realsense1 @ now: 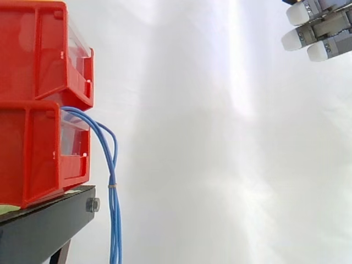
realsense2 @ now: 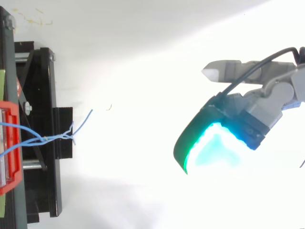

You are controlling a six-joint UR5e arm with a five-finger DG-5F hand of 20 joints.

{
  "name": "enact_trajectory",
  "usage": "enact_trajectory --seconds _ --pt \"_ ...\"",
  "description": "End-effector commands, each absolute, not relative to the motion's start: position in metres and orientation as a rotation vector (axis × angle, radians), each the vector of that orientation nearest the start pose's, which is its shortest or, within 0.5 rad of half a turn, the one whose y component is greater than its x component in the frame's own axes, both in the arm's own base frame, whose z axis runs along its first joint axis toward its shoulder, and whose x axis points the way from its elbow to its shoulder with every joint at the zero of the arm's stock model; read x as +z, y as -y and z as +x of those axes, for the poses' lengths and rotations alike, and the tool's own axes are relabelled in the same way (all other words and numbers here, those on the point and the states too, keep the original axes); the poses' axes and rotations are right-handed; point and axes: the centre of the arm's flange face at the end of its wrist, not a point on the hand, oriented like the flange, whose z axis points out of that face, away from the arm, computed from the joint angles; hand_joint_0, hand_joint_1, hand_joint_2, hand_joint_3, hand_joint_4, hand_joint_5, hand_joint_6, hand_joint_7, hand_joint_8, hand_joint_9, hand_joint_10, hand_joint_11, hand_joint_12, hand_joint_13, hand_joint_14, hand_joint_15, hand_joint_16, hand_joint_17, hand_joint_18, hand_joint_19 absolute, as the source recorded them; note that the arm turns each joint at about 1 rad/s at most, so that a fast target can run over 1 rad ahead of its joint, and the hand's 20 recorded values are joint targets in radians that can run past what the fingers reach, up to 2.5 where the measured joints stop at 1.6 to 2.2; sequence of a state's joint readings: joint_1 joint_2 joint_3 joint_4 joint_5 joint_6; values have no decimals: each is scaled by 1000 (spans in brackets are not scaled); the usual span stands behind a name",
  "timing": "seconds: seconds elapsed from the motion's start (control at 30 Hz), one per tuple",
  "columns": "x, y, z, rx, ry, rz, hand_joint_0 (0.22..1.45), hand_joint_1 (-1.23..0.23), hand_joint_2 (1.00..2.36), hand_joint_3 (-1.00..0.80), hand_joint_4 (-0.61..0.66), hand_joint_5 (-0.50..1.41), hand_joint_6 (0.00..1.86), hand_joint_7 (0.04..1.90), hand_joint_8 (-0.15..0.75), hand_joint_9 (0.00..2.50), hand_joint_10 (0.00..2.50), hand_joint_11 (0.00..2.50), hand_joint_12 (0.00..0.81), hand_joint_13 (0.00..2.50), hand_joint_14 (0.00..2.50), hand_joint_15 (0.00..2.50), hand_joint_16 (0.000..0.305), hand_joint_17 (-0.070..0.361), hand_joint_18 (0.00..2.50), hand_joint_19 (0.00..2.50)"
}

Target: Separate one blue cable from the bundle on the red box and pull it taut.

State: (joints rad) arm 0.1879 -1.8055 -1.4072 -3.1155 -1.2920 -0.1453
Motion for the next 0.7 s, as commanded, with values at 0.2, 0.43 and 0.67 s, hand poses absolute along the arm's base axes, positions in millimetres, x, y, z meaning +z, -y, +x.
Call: enact_trajectory --seconds 0.2,0.43,0.67 --pt "443 49 599 995 -1271 1175 435 -585 1000 -500 159 -255 501 562 263 265 0 0 344 0 0 0 68 153 0 0" --pt "423 44 593 869 -1408 1177 438 -583 1000 -500 163 -252 501 564 265 278 0 0 346 0 0 0 68 153 0 0" --pt "409 42 604 867 -1385 1173 441 -583 1000 -500 168 -250 501 568 270 304 0 0 348 0 0 0 68 152 0 0"
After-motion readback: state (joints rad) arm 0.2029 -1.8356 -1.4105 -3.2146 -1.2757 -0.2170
